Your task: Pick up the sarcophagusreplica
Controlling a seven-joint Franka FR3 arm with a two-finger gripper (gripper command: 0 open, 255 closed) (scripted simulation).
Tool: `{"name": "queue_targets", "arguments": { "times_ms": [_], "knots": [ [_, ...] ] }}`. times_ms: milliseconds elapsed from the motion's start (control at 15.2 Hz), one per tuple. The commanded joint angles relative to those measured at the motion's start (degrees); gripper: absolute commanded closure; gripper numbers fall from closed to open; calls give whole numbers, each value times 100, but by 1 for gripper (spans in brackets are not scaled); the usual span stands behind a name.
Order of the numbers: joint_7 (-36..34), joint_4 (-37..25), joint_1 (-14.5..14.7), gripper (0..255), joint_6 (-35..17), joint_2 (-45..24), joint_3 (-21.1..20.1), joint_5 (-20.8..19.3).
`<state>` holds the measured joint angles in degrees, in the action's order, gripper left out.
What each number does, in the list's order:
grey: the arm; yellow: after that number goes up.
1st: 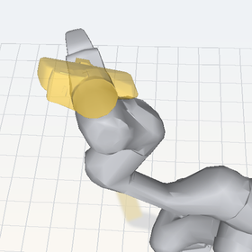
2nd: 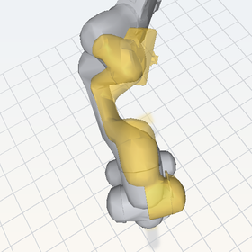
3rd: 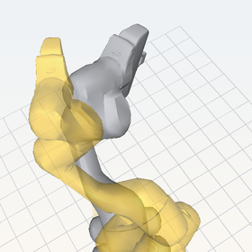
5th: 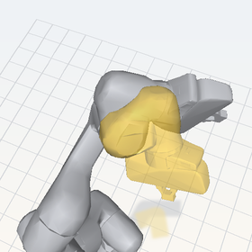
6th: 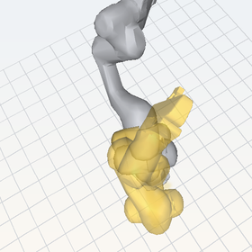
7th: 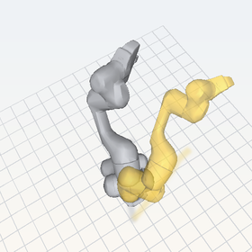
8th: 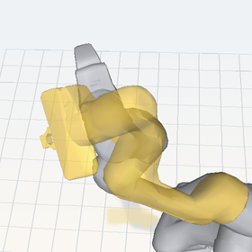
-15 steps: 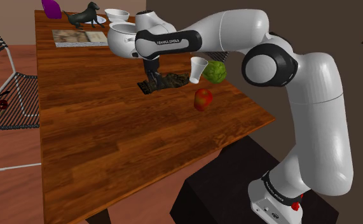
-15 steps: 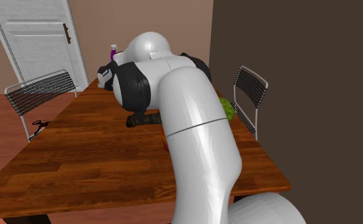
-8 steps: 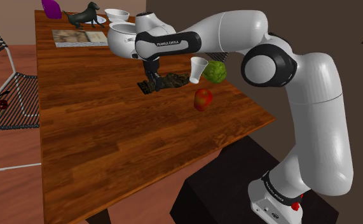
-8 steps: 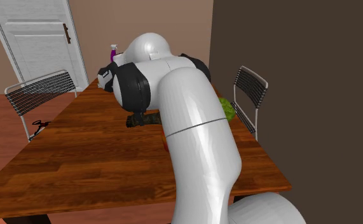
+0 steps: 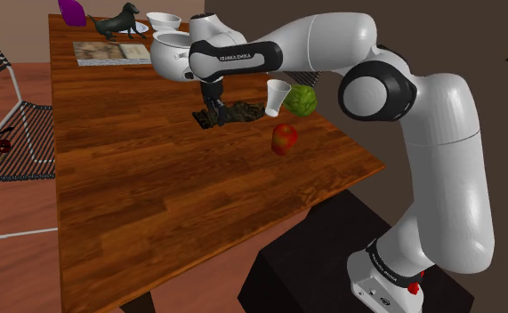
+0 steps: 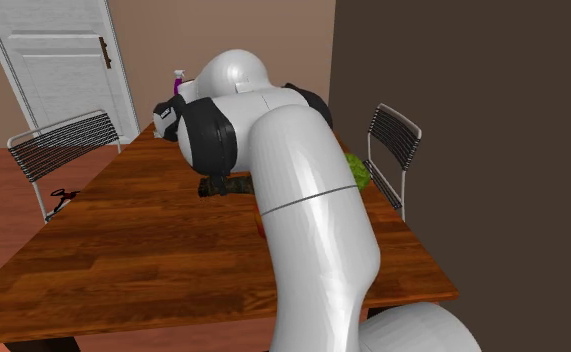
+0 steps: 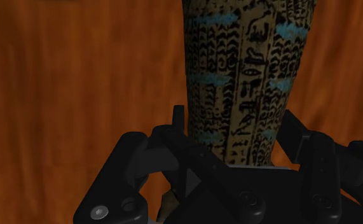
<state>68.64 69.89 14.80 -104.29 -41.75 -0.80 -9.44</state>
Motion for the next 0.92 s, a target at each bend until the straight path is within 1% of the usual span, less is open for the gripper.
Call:
{"name": "queue_targets", "arguments": {
  "times_ms": [0, 726, 858],
  "knots": [
    [12, -77, 6, 255, 125, 50, -2, 5],
    [119, -710, 23, 255, 878, 176, -3, 28],
    [120, -721, 24, 255, 889, 177, -2, 29]
  ]
}}
